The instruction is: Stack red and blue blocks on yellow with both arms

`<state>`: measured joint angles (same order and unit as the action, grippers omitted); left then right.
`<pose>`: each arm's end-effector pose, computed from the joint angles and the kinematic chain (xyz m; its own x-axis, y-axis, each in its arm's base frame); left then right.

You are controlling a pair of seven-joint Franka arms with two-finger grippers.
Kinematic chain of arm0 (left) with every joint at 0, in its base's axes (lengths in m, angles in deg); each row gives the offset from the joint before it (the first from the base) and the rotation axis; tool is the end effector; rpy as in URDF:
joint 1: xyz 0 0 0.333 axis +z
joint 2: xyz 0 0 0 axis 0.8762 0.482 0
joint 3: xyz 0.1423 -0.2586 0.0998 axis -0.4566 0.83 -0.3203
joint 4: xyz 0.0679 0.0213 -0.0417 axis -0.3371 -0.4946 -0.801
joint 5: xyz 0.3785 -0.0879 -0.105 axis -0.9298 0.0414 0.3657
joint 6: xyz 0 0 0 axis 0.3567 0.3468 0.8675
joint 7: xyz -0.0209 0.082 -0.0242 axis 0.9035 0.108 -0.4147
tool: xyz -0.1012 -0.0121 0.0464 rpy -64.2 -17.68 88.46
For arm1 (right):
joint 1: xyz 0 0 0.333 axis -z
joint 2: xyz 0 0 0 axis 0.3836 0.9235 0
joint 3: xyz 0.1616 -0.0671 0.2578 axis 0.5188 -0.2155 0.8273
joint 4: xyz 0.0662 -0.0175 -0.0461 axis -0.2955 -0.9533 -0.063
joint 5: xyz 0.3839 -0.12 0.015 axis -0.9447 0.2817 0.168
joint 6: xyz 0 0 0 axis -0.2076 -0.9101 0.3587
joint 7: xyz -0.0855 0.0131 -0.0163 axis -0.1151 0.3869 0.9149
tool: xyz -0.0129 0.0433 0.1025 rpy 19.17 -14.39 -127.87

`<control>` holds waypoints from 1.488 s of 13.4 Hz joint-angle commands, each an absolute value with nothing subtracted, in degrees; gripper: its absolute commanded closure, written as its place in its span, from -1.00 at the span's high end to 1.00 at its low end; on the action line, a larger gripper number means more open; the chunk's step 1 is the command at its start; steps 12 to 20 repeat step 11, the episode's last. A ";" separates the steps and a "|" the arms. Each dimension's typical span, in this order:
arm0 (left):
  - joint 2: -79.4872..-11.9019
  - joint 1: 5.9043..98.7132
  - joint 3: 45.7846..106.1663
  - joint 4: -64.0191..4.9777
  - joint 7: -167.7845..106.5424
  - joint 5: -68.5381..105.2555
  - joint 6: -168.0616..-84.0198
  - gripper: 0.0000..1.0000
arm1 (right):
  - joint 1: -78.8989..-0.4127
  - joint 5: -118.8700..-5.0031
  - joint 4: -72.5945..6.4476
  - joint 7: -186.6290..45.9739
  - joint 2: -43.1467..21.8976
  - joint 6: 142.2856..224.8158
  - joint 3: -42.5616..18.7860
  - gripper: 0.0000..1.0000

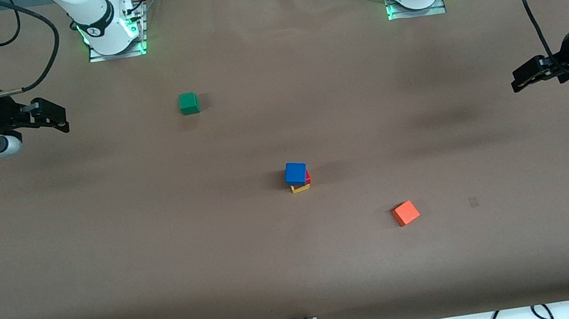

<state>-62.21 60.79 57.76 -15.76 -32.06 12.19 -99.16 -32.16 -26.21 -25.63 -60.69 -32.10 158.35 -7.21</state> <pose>0.6085 -0.0099 0.5573 0.9928 0.0801 -0.0888 0.0841 -0.9956 0.0417 0.5663 0.0905 0.5837 0.9956 0.0734 -0.0579 0.0726 -0.9972 -0.0160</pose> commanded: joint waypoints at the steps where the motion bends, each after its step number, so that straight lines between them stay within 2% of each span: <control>1: -60.86 60.74 58.09 -13.57 -32.94 10.95 -98.97 1.00 | -31.61 -24.92 -22.92 -61.34 -31.45 158.37 -6.44 1.00; 20: -60.86 61.27 57.83 -13.57 -33.03 10.95 -98.97 1.00 | -31.96 -24.74 -22.65 -60.46 -30.75 158.63 -6.53 1.00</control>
